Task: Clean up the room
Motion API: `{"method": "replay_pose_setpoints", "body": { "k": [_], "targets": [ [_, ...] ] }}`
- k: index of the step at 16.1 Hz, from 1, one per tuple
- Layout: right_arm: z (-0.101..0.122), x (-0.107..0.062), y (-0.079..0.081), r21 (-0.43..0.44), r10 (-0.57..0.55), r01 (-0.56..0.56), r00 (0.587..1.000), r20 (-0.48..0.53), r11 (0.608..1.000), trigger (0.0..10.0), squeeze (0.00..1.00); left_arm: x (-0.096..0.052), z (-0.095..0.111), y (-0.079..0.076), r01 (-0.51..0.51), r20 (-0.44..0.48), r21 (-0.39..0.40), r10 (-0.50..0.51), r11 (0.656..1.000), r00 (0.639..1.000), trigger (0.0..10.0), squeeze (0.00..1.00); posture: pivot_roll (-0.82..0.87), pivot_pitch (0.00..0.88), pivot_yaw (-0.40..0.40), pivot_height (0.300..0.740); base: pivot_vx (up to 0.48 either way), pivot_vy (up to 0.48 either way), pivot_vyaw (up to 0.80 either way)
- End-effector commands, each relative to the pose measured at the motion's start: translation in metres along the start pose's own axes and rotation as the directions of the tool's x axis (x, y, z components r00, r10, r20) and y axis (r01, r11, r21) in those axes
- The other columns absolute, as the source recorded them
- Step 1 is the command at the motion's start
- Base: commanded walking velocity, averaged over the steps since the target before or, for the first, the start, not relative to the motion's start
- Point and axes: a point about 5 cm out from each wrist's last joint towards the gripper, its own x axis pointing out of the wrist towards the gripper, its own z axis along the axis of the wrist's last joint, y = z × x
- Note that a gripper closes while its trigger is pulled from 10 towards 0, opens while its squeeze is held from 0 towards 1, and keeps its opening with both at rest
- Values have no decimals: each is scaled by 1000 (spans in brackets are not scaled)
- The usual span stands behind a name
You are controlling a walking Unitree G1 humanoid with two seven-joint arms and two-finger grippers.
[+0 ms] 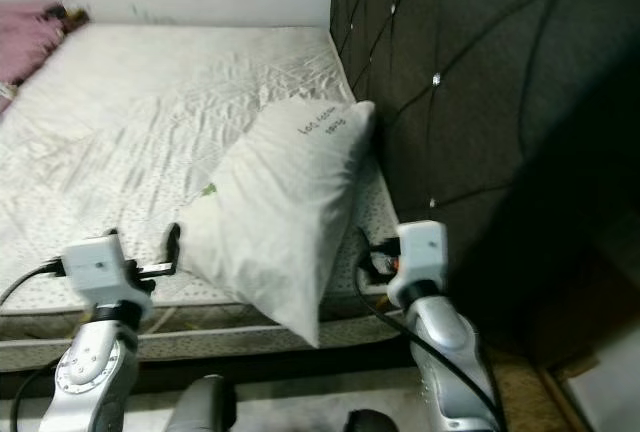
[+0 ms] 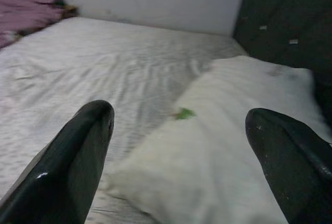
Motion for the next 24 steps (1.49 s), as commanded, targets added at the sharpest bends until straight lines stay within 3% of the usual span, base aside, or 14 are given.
{"method": "replay_pose_setpoints", "body": {
  "k": [1,11,15,20,24],
  "targets": [
    [4,0,4,-25,31,-30,999,20,999,10000,0,0,-1,0,0,-9,-3,0,1000,1000,10000,0,39,65,-16,635,304,0,519],
    [4,3,4,-18,48,-48,999,12,999,10000,0,2,-2,-1,7,-16,-6,-7,1000,1000,10000,0,36,75,-16,635,238,0,630],
    [2,3,5,-8,46,-46,999,5,999,10000,0,2,-1,-2,15,-12,-16,-15,1000,1000,10000,0,35,78,-15,635,447,0,0],
    [1,3,3,1,42,-42,999,-1,999,10000,0,1,-5,-5,22,-30,-28,-23,999,999,10000,0,34,72,-16,635,0,0,0],
    [0,3,3,5,48,-48,999,-6,999,10000,0,1,-6,-5,19,-36,-26,-20,999,999,10000,0,35,70,-19,595,0,0,0]
  ]
}}
